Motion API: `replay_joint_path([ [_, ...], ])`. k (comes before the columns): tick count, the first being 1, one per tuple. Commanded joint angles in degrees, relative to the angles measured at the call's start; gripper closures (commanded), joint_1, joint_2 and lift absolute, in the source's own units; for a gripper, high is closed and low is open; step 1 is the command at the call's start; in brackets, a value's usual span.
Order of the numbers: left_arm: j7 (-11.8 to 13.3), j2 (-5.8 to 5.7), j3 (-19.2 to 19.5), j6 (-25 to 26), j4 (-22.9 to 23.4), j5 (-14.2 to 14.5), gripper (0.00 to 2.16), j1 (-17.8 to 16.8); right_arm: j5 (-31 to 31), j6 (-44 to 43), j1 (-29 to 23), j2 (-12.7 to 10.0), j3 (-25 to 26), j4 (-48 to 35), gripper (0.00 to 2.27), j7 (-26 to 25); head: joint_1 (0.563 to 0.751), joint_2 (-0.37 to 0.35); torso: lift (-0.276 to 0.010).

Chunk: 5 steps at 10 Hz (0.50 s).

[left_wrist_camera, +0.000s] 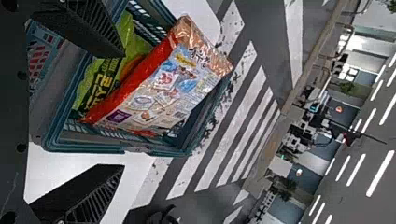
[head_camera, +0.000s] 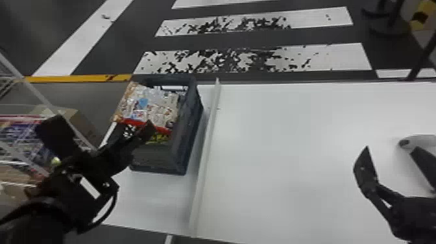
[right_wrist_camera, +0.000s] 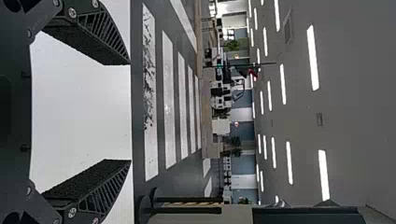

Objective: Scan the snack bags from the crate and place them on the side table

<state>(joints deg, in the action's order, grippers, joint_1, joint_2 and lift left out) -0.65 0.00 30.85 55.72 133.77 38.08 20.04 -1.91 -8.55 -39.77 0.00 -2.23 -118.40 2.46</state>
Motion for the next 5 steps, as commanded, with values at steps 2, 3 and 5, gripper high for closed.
replay_joint_path([
  [2,-2.7,0.0,4.0,8.4,-1.8,4.2,0.04,-6.5,0.1,0.2,-0.2,-0.1,-0.1,-0.4,0.14,0.0,0.695,0.224,-0.094],
  [3,-5.1,-0.26,4.9,10.2,-3.2,5.8,0.04,-8.9,0.1,0.2,-0.2,-0.1,-0.1,-0.5,0.14,0.0,0.695,0.23,-0.094],
  [5,-11.6,-0.7,5.6,10.7,-5.5,7.9,0.07,-12.5,0.1,0.6,-0.3,-0.1,-0.1,-0.5,0.14,0.0,0.695,0.245,-0.094],
])
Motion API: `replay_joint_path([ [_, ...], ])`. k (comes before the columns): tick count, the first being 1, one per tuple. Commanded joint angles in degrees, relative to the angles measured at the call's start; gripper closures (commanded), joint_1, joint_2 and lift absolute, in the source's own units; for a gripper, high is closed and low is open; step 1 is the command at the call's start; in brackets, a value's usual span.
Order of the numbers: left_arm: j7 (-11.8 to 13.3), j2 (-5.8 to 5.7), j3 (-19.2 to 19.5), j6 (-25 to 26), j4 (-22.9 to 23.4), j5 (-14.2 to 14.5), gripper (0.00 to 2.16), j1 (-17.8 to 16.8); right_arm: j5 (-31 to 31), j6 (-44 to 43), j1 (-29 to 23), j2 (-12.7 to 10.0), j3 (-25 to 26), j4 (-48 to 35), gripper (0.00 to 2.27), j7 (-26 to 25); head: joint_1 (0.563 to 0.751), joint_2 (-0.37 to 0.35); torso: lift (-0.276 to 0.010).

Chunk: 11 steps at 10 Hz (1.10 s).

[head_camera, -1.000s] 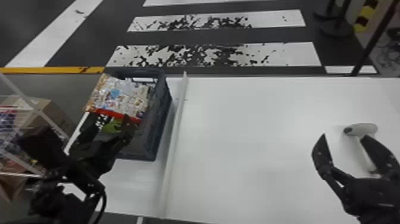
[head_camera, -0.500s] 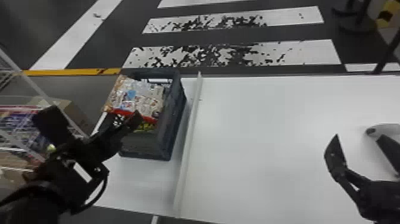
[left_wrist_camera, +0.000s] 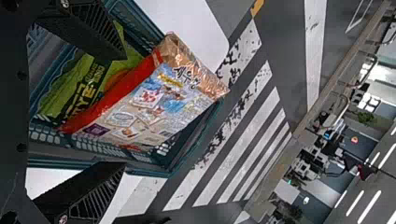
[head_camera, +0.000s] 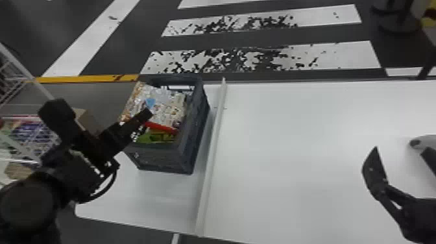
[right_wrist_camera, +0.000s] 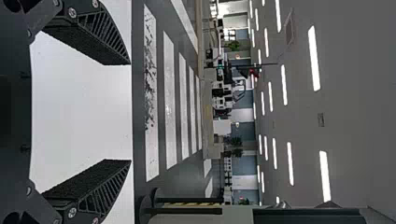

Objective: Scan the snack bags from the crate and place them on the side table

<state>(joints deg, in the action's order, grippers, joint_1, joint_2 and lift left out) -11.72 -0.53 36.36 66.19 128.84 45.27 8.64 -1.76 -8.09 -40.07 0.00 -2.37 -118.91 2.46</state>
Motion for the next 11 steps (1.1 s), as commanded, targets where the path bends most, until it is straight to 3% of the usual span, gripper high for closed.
replay_joint_path([
  [1,-2.5,-0.26,0.3,0.2,-2.1,1.2,0.07,-2.6,0.0,0.1,0.0,-0.1,0.0,0.0,0.14,0.0,0.695,0.258,-0.094],
  [4,-6.6,-1.14,0.9,0.6,-6.9,1.9,0.08,-7.8,0.0,0.1,-0.1,-0.1,0.0,0.0,0.14,0.0,0.695,0.274,-0.094],
  [6,-11.6,-1.23,1.0,2.5,-7.6,2.9,0.09,-8.2,0.0,0.3,-0.1,-0.1,0.1,0.0,0.14,0.0,0.695,0.287,-0.094],
  [8,-12.6,-1.32,1.3,2.7,-8.4,3.5,0.1,-8.7,0.4,0.5,0.0,-0.1,-0.1,0.1,0.14,0.0,0.695,0.295,-0.094],
  [11,-13.7,-1.93,1.3,2.7,-13.3,3.4,0.1,-12.1,0.4,0.5,0.0,-0.1,-0.1,0.1,0.14,0.1,0.695,0.297,-0.094],
])
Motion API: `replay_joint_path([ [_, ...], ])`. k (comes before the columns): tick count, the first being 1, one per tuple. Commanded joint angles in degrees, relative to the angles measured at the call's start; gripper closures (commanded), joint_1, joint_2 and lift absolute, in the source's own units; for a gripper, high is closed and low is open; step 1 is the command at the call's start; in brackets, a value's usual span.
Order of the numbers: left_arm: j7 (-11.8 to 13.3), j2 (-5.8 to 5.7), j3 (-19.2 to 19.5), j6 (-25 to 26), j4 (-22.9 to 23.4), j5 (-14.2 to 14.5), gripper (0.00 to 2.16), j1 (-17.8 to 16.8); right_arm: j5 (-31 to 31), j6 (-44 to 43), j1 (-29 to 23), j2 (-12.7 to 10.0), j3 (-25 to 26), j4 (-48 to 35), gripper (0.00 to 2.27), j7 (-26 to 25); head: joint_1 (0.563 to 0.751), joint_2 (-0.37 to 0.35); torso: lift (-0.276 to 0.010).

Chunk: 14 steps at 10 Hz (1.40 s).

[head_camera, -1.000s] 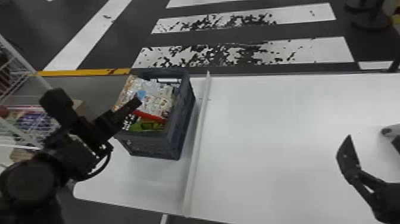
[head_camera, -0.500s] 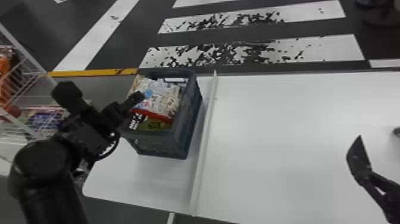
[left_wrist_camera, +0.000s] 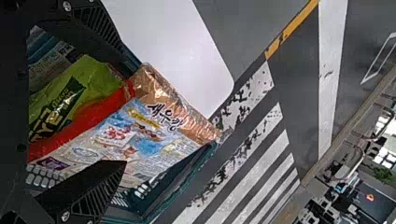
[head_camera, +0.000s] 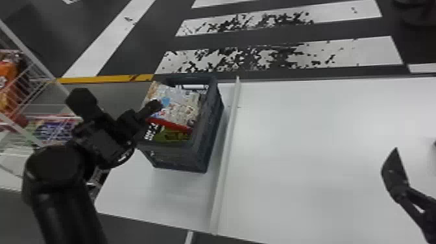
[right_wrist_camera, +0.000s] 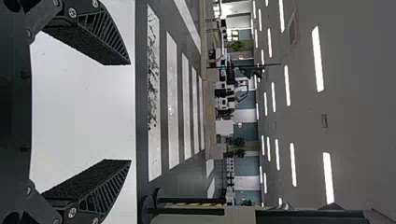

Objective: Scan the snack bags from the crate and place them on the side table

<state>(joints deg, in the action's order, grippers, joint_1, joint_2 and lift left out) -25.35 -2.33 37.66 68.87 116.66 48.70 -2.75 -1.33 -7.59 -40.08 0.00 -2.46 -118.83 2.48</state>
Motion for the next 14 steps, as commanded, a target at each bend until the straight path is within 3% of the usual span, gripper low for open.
replay_joint_path([
  [1,-0.6,-0.31,-0.3,0.0,-2.3,-0.1,0.1,-1.6,0.0,0.0,0.0,-0.1,0.0,0.0,0.14,0.0,0.695,0.297,-0.094],
  [5,-0.8,-1.19,-1.2,0.0,-7.1,-1.1,0.15,-4.6,0.4,0.0,-0.1,-0.1,-0.3,0.0,0.14,0.0,0.695,0.291,-0.094],
  [7,0.0,-1.36,-2.0,0.4,-8.2,-2.0,0.37,-5.0,0.4,0.0,-0.1,-0.1,-0.3,-0.1,0.14,0.0,0.695,0.289,-0.094],
  [9,2.9,-1.36,-2.0,0.7,-7.5,-1.9,1.67,-3.0,0.4,0.0,-0.1,-0.1,-0.4,-0.1,0.14,0.0,0.695,0.28,-0.094],
  [10,3.5,-1.28,-1.9,1.4,-6.5,-1.9,2.14,-2.2,0.4,0.0,-0.1,-0.1,-0.4,0.0,0.14,0.1,0.695,0.274,-0.094],
  [12,4.3,-1.1,-0.9,1.4,-3.2,-1.8,2.14,-0.7,0.4,0.0,-0.1,-0.1,-0.7,0.0,0.14,0.0,0.695,0.278,-0.094],
  [14,4.5,-0.66,0.2,1.4,2.7,0.4,2.14,1.4,0.4,0.0,-0.1,-0.1,-0.7,0.0,0.14,0.0,0.695,0.288,-0.094],
])
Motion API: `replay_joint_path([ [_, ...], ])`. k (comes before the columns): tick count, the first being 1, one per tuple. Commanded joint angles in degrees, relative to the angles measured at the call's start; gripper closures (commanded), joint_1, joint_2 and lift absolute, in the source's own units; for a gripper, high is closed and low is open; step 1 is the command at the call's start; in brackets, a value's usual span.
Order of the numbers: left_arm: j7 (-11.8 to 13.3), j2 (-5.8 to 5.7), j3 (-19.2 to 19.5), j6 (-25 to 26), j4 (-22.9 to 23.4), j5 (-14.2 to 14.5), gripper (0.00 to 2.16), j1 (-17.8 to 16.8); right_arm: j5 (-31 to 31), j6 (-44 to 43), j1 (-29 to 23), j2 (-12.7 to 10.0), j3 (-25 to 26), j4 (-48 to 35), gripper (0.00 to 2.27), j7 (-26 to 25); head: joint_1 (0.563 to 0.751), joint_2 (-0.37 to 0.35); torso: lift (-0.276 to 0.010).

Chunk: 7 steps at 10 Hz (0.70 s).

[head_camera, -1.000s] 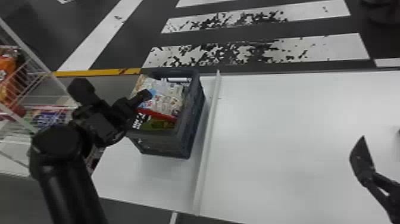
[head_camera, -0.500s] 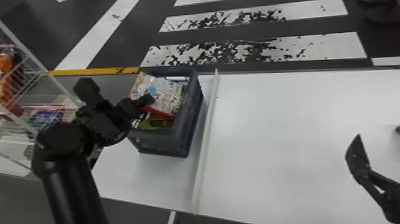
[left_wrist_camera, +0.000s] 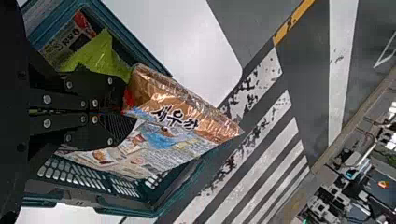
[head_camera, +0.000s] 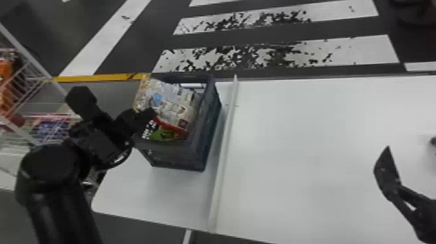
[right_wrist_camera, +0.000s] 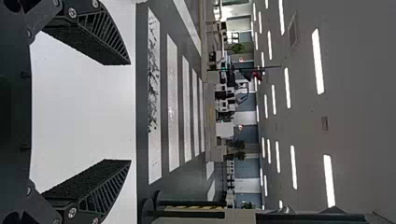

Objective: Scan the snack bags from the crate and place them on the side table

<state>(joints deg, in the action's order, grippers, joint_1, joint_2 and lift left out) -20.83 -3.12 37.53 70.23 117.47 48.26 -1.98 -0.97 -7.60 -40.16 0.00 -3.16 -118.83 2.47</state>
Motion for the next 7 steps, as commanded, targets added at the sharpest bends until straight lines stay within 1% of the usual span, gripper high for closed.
replay_joint_path([
  [1,0.0,0.13,0.7,0.0,4.4,2.2,2.14,1.3,0.0,0.0,-0.1,-0.1,-0.1,-0.1,0.14,0.0,0.695,0.292,-0.094],
  [2,-0.1,0.39,1.0,0.0,7.3,3.9,2.14,2.2,0.0,0.0,-0.1,-0.1,-0.1,-0.1,0.14,0.0,0.695,0.292,-0.094],
  [3,0.0,0.83,2.5,0.0,10.4,6.8,2.14,3.5,0.0,0.0,-0.1,-0.1,-0.1,-0.1,0.14,0.0,0.695,0.289,-0.094],
  [4,0.0,1.62,4.0,1.5,13.9,9.6,2.14,4.7,0.0,0.0,-0.1,-0.1,-0.1,-0.2,0.14,0.0,0.695,0.287,-0.094],
  [5,0.3,1.97,6.8,4.8,16.5,15.2,2.14,5.5,0.0,0.0,-0.1,-0.1,-0.1,-0.2,0.14,0.0,0.695,0.285,-0.094],
  [6,0.5,2.59,8.7,8.3,20.1,18.5,2.14,6.6,0.0,0.0,-0.1,-0.1,-0.1,-0.3,0.14,0.0,0.695,0.274,-0.094],
  [7,1.5,3.21,10.1,11.5,22.5,22.9,2.14,7.5,0.0,0.0,0.0,-0.1,-0.1,-0.3,0.14,0.0,0.695,0.258,-0.094],
])
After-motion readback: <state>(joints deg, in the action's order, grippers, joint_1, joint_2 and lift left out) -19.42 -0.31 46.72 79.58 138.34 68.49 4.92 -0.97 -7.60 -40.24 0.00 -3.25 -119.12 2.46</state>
